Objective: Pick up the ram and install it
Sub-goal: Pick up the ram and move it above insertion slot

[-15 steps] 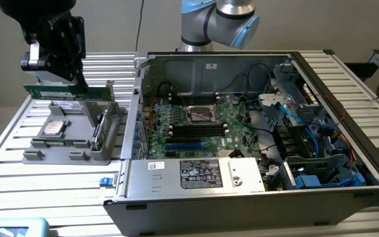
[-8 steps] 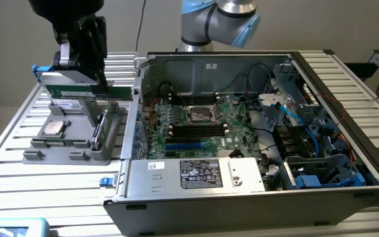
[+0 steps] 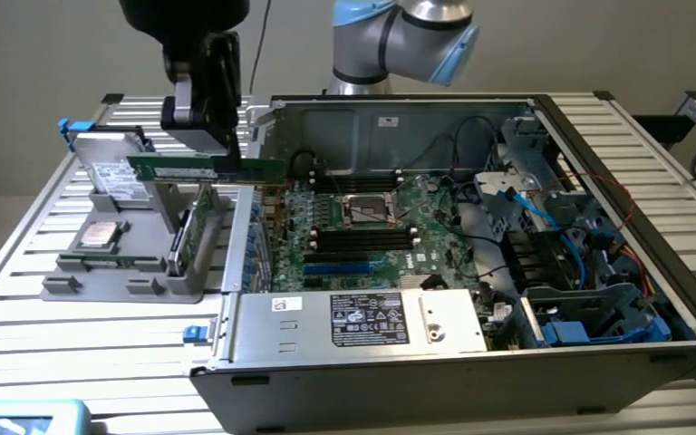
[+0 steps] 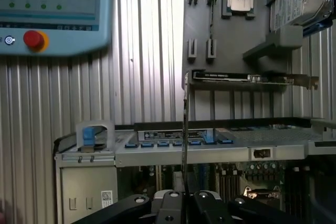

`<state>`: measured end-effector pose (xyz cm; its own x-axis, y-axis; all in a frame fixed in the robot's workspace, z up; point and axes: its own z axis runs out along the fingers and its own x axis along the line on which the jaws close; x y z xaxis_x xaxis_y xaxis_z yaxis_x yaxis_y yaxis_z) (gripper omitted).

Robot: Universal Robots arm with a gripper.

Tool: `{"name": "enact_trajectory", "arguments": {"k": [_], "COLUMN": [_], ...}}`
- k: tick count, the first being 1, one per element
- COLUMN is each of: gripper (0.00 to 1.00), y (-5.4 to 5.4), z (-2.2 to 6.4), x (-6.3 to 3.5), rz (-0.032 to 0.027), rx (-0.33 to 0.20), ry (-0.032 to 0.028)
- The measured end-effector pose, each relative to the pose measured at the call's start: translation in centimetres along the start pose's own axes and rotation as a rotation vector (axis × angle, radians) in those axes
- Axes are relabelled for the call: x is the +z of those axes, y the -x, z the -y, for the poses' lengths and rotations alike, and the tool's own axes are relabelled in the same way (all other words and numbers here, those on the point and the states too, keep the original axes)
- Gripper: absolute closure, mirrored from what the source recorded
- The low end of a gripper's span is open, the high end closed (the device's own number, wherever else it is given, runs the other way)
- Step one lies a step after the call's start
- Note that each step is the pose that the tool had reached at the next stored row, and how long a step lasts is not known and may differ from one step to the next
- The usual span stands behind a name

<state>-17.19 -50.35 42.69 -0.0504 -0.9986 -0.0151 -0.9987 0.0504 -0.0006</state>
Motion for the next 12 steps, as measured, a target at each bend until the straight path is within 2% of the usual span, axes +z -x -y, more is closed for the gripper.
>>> {"name": "enact_trajectory", "arguments": {"k": [12], "gripper": [0.87], "y": [0.3], "z": [5.43], "x": [0.58], "rz": [0.0002], "rx": [-0.005], "ry": [0.0005]}}
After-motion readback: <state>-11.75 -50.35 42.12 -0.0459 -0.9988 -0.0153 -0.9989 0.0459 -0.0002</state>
